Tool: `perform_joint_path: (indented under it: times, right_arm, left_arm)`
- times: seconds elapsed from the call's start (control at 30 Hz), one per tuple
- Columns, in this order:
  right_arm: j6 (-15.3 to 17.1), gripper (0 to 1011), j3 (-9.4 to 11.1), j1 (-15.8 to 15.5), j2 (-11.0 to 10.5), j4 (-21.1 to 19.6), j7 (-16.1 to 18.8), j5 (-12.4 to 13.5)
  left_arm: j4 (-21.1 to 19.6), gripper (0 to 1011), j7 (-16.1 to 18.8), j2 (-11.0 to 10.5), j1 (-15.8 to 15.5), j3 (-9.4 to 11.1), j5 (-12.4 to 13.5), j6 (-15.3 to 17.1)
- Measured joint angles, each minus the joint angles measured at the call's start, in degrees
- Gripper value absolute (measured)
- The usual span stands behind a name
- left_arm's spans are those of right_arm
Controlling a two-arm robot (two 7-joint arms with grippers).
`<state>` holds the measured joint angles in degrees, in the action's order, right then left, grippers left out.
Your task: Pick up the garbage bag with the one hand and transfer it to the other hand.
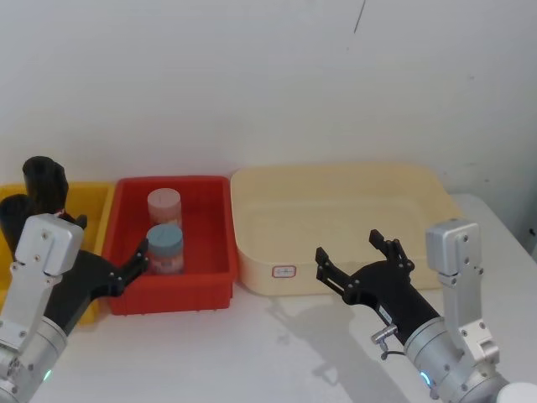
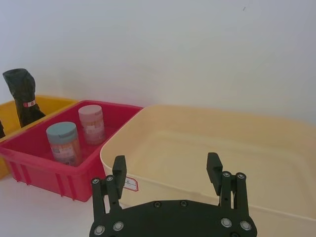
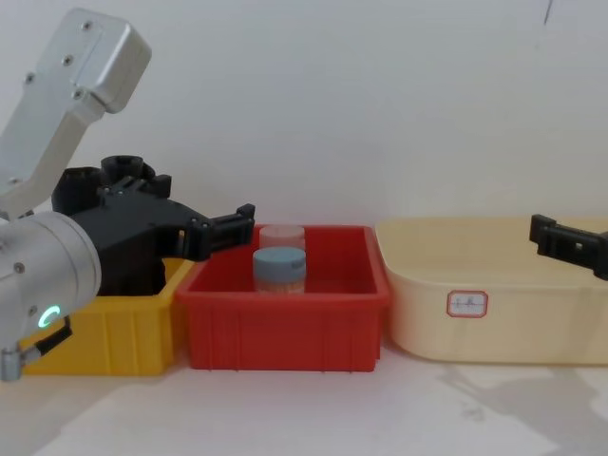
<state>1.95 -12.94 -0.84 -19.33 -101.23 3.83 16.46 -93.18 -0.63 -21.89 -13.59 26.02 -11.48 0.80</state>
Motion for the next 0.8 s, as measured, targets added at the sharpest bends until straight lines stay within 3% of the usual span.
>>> perform_joint_path:
  times: [0.8]
  right_arm:
    - [0.0,1000,0.0,0.0,0.0,0.0,0.0,0.0]
  left_arm:
    - [0.0,1001,0.0,0.0,0.0,0.0,0.0,0.0]
